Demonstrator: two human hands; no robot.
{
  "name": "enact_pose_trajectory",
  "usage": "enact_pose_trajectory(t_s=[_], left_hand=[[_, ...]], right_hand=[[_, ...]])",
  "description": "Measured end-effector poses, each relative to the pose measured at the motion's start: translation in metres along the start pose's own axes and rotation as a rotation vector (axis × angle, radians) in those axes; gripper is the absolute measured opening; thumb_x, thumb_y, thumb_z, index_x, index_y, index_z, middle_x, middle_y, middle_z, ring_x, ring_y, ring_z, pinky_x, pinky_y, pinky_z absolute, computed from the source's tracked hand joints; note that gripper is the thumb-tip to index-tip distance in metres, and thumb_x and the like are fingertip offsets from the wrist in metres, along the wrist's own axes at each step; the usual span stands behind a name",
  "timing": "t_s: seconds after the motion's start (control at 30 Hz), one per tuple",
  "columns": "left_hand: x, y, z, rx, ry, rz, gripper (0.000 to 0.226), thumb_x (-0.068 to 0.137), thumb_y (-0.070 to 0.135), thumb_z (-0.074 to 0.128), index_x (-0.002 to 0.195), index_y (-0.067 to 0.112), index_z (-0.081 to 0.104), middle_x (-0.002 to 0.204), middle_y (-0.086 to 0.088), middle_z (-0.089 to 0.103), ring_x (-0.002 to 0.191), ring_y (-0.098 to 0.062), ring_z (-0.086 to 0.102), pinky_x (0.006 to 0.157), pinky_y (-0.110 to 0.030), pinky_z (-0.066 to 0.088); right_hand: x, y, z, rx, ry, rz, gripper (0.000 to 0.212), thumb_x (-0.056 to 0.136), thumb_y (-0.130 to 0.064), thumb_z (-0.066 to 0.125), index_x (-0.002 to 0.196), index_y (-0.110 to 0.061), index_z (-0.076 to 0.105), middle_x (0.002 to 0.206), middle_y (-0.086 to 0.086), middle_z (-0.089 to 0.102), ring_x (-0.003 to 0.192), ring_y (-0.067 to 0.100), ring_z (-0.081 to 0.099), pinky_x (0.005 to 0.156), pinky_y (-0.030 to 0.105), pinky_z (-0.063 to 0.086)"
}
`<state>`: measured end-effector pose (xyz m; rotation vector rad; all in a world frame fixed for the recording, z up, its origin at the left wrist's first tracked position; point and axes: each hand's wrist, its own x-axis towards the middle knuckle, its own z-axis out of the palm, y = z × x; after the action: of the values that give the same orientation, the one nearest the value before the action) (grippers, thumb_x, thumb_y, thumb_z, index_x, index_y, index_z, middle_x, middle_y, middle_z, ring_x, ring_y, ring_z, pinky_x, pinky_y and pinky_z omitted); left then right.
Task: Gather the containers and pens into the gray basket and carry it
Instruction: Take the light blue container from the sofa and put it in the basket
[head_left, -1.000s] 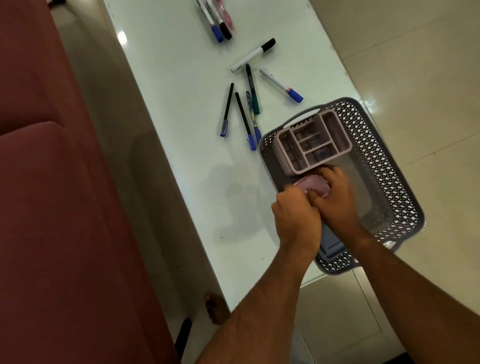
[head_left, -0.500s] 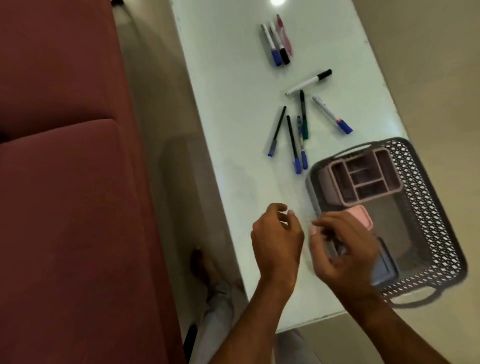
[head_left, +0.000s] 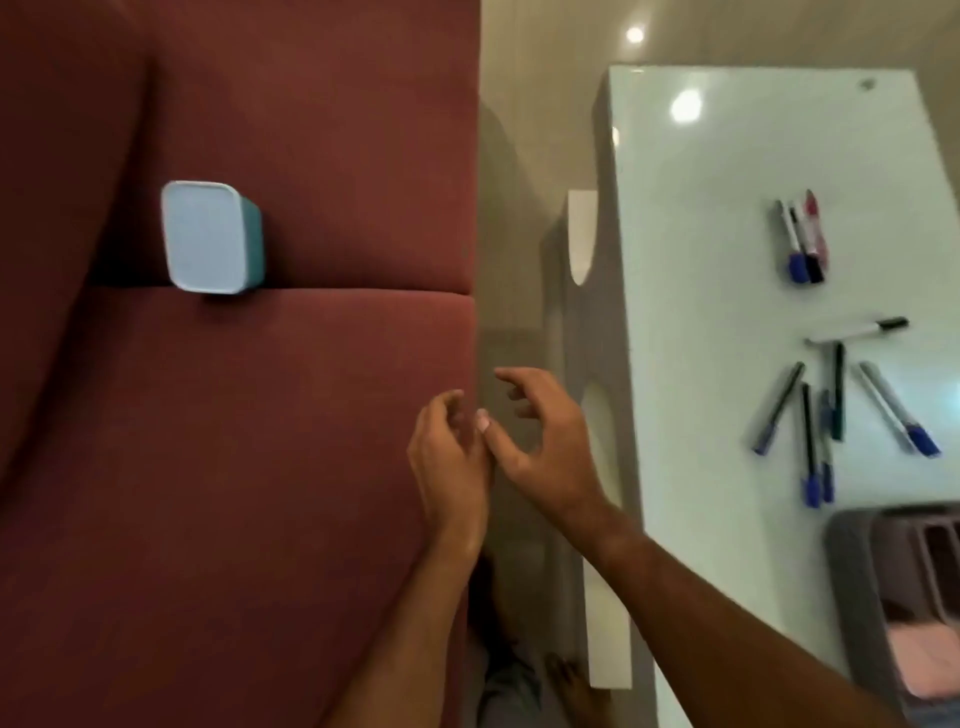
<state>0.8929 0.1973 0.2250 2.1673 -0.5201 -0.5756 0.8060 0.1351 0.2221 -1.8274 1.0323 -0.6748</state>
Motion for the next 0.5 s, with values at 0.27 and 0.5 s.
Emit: enact_pose_trajectory(t_s=[0.27,0.5], left_hand=[[0.155,-0.033,-0.122,-0.06,0.402,-0.055,0.048,0.092,0.016,0.069,0.135,0.002,0.056,0.133,-0.016,0.06,0.123,-0.032,0.058,0.11,-0.045,0.043],[0.246,-0.055,-0.167,-0.167,0.467,-0.129,0.056,0.098,0.024,0.063,0.145,-0.001,0.046,0.148,-0.016,0.049,0.139,-0.029,0.048,0.118,-0.037,0.034]], right_hand=[[0.101,-0.061,0.142,0.103,-0.132,0.024,0.063,0.083,-0.017,0.08,0.142,-0.013,0.056,0.137,0.002,0.061,0.12,0.018,0.061,0.102,0.047,0.053],[0.158,-0.097,0.227,0.258,-0.119,0.147,0.074,0.087,-0.014,0.079,0.153,-0.017,0.044,0.15,0.003,0.05,0.128,0.015,0.056,0.103,0.029,0.053]])
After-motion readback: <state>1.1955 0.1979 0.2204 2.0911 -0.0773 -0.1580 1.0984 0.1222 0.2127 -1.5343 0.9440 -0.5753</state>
